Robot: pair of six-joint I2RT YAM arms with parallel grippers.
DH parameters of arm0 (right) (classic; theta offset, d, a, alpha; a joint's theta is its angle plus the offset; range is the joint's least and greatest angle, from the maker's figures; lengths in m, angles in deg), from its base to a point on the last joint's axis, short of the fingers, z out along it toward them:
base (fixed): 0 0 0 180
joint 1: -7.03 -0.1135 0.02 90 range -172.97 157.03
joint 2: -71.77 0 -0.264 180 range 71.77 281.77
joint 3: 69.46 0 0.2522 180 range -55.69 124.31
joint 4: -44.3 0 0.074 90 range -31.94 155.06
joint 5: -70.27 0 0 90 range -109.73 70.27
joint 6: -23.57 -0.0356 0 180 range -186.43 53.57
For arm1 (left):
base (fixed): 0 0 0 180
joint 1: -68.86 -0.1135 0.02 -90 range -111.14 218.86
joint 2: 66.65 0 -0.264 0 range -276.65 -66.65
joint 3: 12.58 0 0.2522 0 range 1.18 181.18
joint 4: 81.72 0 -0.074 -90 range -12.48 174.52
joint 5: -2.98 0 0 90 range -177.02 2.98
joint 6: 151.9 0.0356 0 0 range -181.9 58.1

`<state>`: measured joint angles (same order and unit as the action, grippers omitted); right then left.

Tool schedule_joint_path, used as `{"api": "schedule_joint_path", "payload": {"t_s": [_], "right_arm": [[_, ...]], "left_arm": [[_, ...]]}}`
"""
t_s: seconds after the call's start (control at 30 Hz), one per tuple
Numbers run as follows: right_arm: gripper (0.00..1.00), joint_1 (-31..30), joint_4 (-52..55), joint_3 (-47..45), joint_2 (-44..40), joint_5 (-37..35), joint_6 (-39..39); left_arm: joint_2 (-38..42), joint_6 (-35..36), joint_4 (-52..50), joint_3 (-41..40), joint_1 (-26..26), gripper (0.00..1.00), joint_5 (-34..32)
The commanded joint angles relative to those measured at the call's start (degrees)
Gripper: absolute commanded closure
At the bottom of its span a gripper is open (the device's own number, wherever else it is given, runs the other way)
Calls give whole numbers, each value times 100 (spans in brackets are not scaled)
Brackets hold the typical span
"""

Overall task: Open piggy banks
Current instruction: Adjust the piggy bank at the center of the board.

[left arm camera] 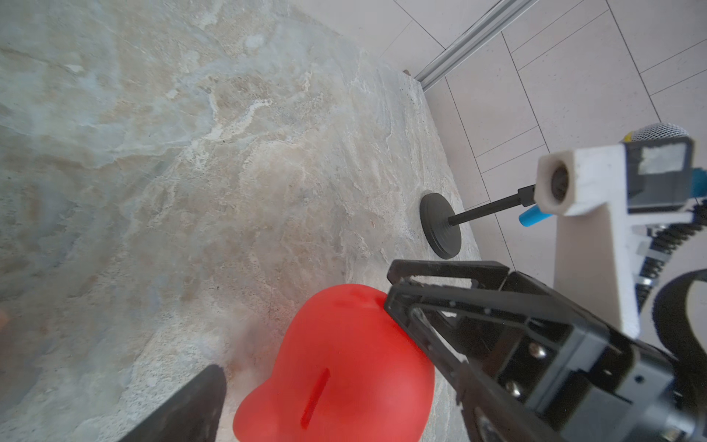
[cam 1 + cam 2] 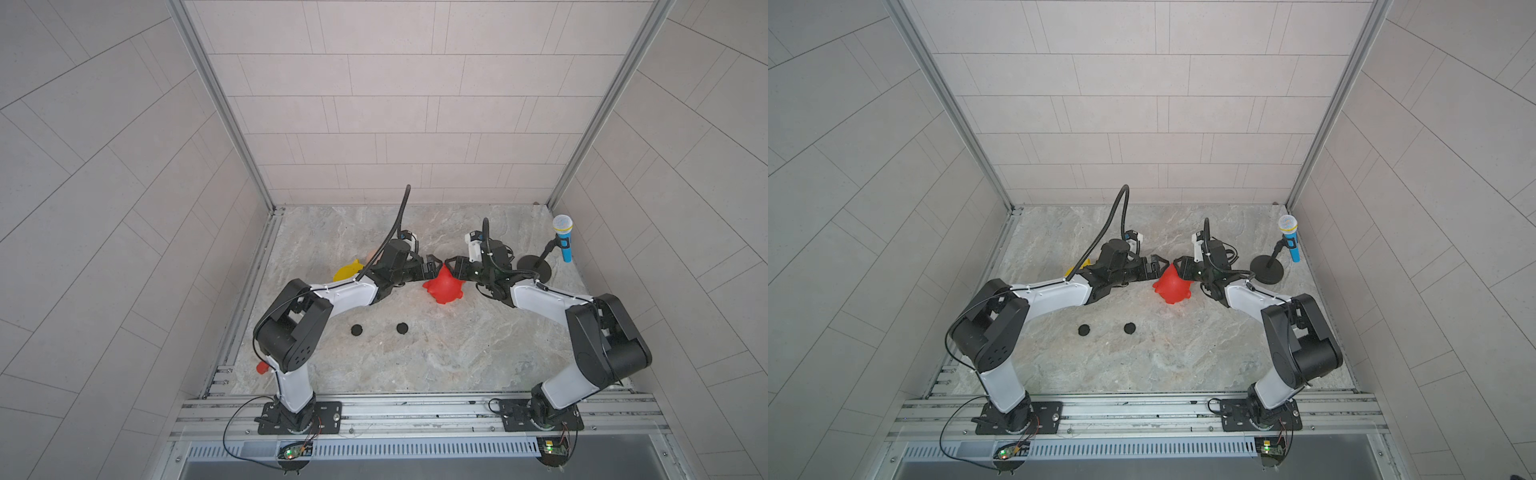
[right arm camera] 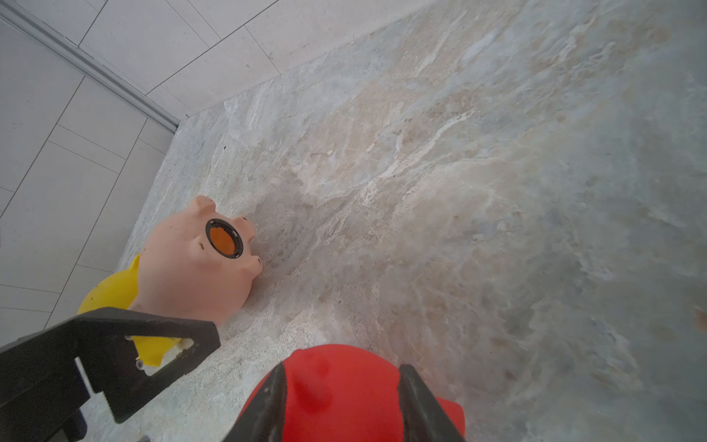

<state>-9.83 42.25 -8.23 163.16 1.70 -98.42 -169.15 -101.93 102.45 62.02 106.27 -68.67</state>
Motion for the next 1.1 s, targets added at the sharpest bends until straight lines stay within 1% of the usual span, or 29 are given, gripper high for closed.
{"api": "schedule_joint_path", "payload": {"t_s": [0.0,0.23,0.4,0.47,0.5,0.57,0.63,0.7,0.8,0.9,1.0,1.07], "right_arm": [[53,-32,174,133,244,-56,26],[53,-28,234,446,350,-7,24],[49,-2,627,574,23,-190,240],[43,3,934,627,-165,-402,401],[37,14,1082,626,-264,-533,512],[26,25,1322,602,-478,-860,624],[12,42,1413,516,-718,-1213,714],[0,69,1610,485,-926,-1428,830],[0,116,1757,401,-1224,-1677,896],[0,219,1731,245,-1443,-1674,866],[0,410,1573,64,-1593,-1224,849],[0,512,1393,-78,-1656,-1019,808]], "left_arm": [[177,184,-44,-45,-1,0,99],[178,224,-44,-46,2,0,162],[145,390,-355,114,8,0,159],[117,530,-666,281,13,0,139],[100,583,-869,388,14,0,102],[58,656,-1336,613,38,0,-74],[3,777,-1795,841,69,0,-245],[-14,854,-2026,963,107,0,-367],[-43,899,-2279,1118,179,0,-506],[-165,972,-2773,1459,283,0,-666],[-354,980,-3412,1907,409,0,-1032],[-513,1006,-3769,2201,447,0,-1083]]}}
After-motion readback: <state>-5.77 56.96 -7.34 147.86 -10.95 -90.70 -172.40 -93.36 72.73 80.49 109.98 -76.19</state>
